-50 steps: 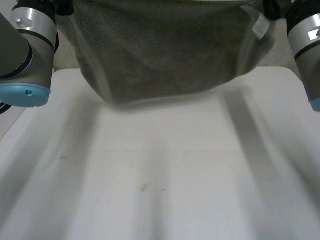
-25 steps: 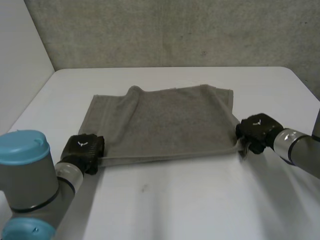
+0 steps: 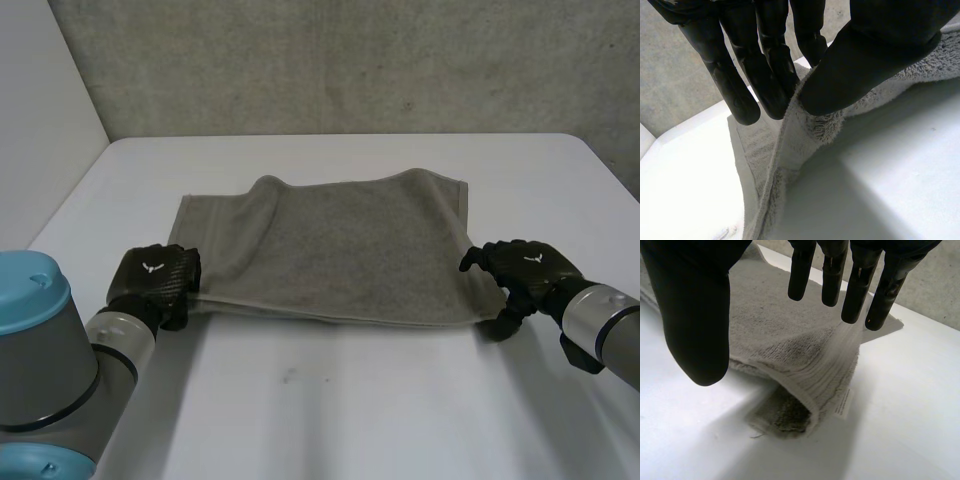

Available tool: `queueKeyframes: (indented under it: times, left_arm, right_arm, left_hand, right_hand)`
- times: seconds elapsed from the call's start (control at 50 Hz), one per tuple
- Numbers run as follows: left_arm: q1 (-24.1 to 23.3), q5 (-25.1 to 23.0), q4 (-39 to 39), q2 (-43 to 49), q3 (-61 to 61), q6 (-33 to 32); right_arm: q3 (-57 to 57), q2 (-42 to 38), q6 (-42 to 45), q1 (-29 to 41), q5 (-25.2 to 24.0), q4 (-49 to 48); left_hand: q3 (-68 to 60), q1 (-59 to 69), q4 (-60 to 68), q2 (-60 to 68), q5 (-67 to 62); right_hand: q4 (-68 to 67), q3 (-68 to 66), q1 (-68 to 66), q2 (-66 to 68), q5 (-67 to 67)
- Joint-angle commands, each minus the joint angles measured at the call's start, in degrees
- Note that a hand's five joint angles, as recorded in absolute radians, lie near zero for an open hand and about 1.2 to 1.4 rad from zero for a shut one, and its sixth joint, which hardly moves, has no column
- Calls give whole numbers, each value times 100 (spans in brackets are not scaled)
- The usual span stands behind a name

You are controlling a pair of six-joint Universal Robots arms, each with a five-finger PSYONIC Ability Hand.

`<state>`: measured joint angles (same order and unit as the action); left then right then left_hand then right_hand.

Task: Fold the towel.

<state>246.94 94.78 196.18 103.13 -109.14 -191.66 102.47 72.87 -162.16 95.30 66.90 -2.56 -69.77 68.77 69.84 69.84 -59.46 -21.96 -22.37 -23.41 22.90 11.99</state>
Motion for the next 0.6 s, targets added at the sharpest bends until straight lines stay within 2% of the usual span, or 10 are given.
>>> queueKeyframes:
  times: [0.02, 0.22, 0.42, 0.46, 0.48, 0.52, 0.6]
  left_arm:
    - [39, -3, -1, 23, 42, 6]
    - [100, -3, -10, 23, 25, 15]
    - [100, -3, -10, 23, 7, 15]
    - [100, -3, -10, 23, -10, 15]
    - [100, -3, -10, 23, -10, 15]
    - [100, -3, -10, 23, -10, 15]
    - [170, -3, -10, 15, -37, 15]
  right_arm:
    - [290, -61, -9, 85, 95, -630]
    - [308, -291, 228, 50, 315, -887]
    - [238, -844, 422, 41, 350, -1678]
    - [150, -958, 387, 33, 350, -1757]
    - [150, -958, 387, 32, 350, -1757]
    - [54, -976, 299, 6, 367, -1766]
    - [-8, -1029, 124, -29, 376, -1766]
  left_hand:
    - [-1023, 1123, 1016, 1016, -1054]
    - [-1023, 1123, 1016, 1016, -1054]
    - [-1023, 1123, 1016, 1016, -1054]
    - [-1023, 1123, 1016, 1016, -1054]
    - [-1023, 1123, 1016, 1016, -1054]
    - [-1023, 1123, 1016, 1016, -1054]
    - [-1023, 1123, 1016, 1016, -1054]
  right_hand:
    - [-57, -16, 88, -37, 54]
    - [-259, -218, -114, 165, 256]
    - [-1453, -1412, -1308, 1359, 1450]
    - [-2289, -2248, -2145, 2196, 2287]
    - [-2294, -2253, -2149, 2201, 2291]
    - [-3364, -3323, -3220, 3271, 3362]
    - [-4259, -4219, -4115, 4166, 4257]
